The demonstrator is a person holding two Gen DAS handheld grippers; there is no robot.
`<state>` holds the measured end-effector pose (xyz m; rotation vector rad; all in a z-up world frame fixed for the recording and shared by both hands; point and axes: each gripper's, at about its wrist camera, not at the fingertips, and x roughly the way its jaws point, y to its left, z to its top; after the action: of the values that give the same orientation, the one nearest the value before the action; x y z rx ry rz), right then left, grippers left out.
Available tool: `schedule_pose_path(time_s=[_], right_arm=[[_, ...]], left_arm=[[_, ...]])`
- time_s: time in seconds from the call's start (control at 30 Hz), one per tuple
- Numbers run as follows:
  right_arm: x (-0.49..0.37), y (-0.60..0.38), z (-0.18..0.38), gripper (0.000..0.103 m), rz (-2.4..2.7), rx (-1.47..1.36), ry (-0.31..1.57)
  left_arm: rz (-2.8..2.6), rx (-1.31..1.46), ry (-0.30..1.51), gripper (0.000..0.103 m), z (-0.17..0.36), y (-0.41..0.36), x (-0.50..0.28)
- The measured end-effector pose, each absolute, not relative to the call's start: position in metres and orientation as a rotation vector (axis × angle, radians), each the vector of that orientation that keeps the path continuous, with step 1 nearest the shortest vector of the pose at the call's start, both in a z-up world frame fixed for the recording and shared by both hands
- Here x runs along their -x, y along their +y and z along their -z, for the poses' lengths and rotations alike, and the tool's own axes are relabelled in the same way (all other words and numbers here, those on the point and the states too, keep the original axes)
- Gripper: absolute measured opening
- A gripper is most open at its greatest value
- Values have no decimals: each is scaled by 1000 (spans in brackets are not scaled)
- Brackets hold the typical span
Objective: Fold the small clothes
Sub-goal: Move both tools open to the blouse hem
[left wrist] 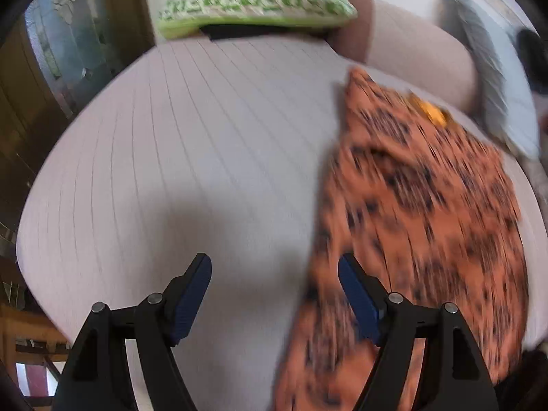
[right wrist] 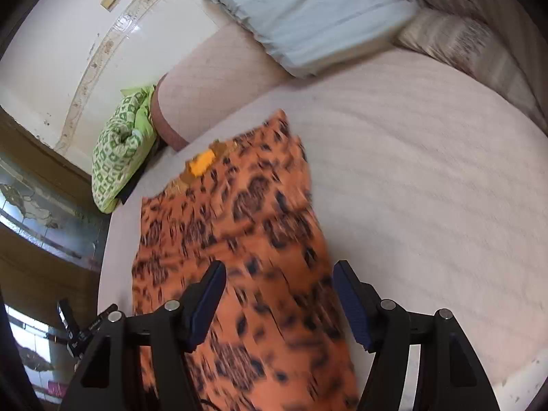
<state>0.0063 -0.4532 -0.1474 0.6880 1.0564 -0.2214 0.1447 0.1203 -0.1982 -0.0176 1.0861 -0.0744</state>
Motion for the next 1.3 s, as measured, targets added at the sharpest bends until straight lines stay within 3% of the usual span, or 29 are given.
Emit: schedule_pose_path(time_s=[0.2, 0.5, 0.67, 1.1, 1.17, 1.23, 1.3], right_arm=[[53, -451, 175, 69, 188, -803, 1095], [88, -439, 197, 69, 149, -878, 1124], [97, -436, 206, 69, 149, -904, 1123], [100, -425, 221, 69, 122, -909, 1134], [102, -425, 223, 69, 122, -918, 1132], [104, -424, 224, 69, 118, -917, 1127], [105, -423, 224, 69, 110, -917, 1123]], left_arm=[[81, 5, 1141, 77, 199, 143, -82], [184, 85, 1113, 76, 198, 151, -61], [250, 77, 1123, 56, 209, 136, -61], [311, 151, 1175, 59, 242, 122, -71], [298, 123, 1169, 52, 245, 117, -70], [280, 95, 1150, 32, 244, 116, -70], [276, 102, 1149, 27, 245, 120, -72]])
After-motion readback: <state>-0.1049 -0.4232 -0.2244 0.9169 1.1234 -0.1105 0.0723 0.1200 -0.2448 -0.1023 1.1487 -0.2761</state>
